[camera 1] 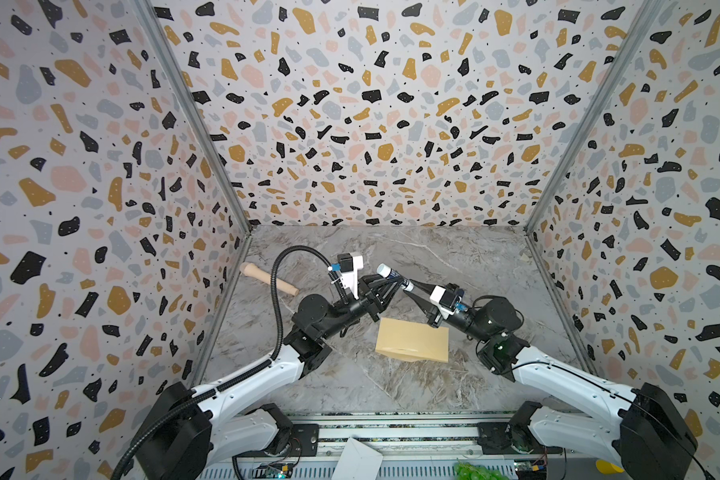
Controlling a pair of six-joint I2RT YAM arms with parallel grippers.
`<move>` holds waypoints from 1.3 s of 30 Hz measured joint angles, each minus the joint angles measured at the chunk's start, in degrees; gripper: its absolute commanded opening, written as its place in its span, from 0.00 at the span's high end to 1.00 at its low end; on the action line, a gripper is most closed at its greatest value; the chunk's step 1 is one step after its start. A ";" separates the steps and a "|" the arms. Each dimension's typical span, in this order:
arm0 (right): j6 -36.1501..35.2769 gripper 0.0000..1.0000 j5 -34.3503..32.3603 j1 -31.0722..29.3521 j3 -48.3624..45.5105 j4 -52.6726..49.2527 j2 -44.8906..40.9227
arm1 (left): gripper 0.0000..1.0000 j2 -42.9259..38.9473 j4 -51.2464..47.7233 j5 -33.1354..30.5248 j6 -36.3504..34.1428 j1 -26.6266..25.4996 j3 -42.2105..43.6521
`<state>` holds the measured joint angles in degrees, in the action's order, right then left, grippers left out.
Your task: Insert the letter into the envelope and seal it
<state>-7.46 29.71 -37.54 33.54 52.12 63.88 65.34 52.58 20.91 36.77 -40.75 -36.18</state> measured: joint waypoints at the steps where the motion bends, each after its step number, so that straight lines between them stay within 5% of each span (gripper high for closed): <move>1: 5.44 0.93 5.03 1.95 0.63 0.92 0.76 | 1.00 0.00 0.26 0.20 -0.09 -0.11 -0.04; 8: 39.04 0.84 27.08 8.52 6.88 12.94 11.56 | 1.00 -0.39 1.60 1.16 -0.17 -0.02 -0.04; 13: 44.44 0.69 28.96 8.85 7.15 14.67 11.98 | 1.00 -0.94 1.51 1.20 -0.20 -0.02 0.07; 16: 37.53 0.48 22.01 7.41 6.23 8.63 7.98 | 1.00 -0.98 1.09 0.87 -0.61 -0.02 0.07; 18: 26.95 0.34 10.93 4.02 4.04 4.37 2.75 | 1.00 -0.98 0.52 0.83 -0.83 -0.02 0.07; 20: 15.12 0.31 0.39 -1.57 1.25 2.95 -1.66 | 1.00 -0.98 -0.02 0.74 -1.05 -0.02 0.07; 24: -7.32 0.32 -14.45 -10.71 -3.30 3.21 -4.76 | 1.00 -0.98 -0.70 0.66 -1.25 -0.02 0.07; 27: -17.46 0.38 -21.92 -12.70 -5.01 3.43 -3.61 | 1.00 -0.98 -1.09 0.66 -1.25 -0.02 0.07; 32: -27.69 0.48 -29.49 -15.13 -5.66 5.55 -1.62 | 1.00 -0.98 -1.16 0.66 -1.25 -0.02 0.07; 39: -32.83 0.60 -33.07 -16.79 -5.66 9.14 -0.33 | 1.00 -0.98 -1.16 0.66 -1.25 -0.02 0.07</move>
<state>-40.29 -3.36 -54.33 27.88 61.25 63.55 64.36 51.42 21.56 35.53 -40.77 -36.12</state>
